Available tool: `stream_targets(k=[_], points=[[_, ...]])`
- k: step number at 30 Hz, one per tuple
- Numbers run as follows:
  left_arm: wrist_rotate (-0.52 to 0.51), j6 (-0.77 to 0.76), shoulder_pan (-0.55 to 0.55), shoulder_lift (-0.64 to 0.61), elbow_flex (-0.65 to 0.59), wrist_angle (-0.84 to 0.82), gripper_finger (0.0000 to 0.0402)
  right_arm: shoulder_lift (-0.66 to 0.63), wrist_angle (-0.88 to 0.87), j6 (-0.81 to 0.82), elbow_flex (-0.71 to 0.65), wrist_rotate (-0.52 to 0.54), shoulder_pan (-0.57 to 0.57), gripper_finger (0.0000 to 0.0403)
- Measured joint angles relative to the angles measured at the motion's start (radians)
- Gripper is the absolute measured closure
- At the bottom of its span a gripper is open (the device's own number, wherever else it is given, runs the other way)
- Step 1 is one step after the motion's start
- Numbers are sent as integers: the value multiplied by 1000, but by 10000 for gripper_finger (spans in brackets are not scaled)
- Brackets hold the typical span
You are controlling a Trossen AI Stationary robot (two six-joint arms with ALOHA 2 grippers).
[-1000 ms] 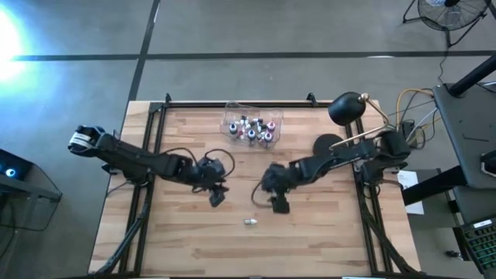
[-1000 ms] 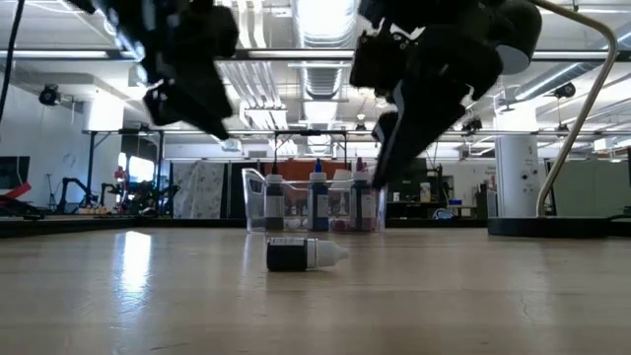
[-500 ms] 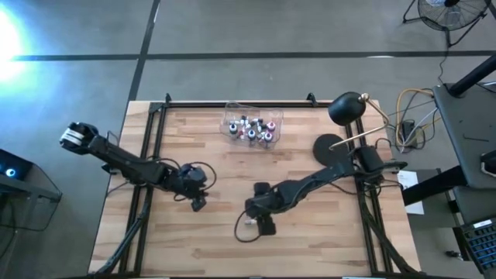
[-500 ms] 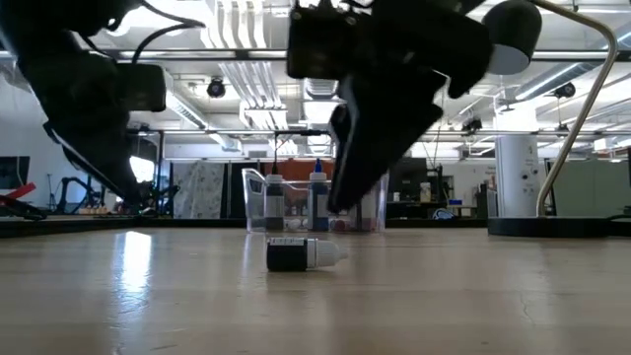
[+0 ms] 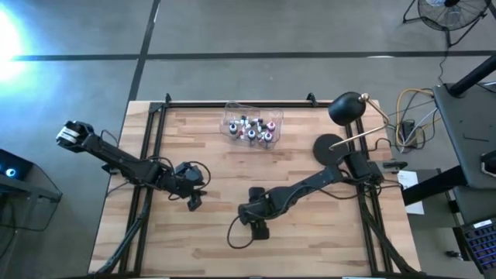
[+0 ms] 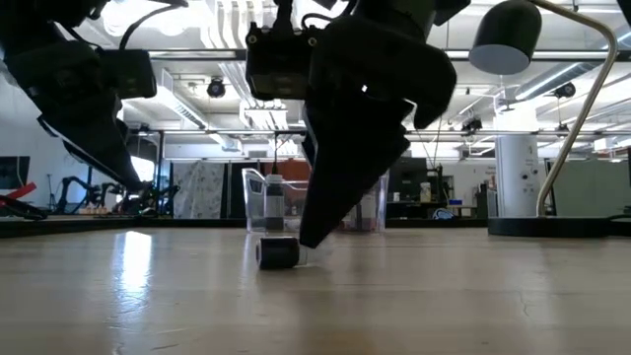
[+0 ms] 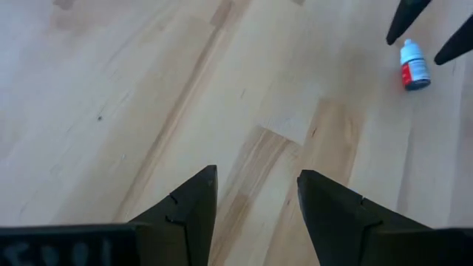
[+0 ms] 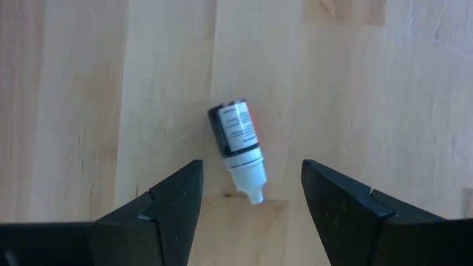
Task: Pick & Place food coloring
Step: Put the small red food coloring bottle into the transparent bin
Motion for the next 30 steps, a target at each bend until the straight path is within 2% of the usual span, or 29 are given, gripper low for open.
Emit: stream_targets(k=[11,18,30], points=[[0,34,1,-5,-5,1,239,0,17,-3,-17,-1,1,179],[-1,24,1,-5,-5,1,239,0,19,-68,-47,-3,4,181],[-7,-47,2,-5,-5,0,239,0,92,-163,-64,-3,3,245]])
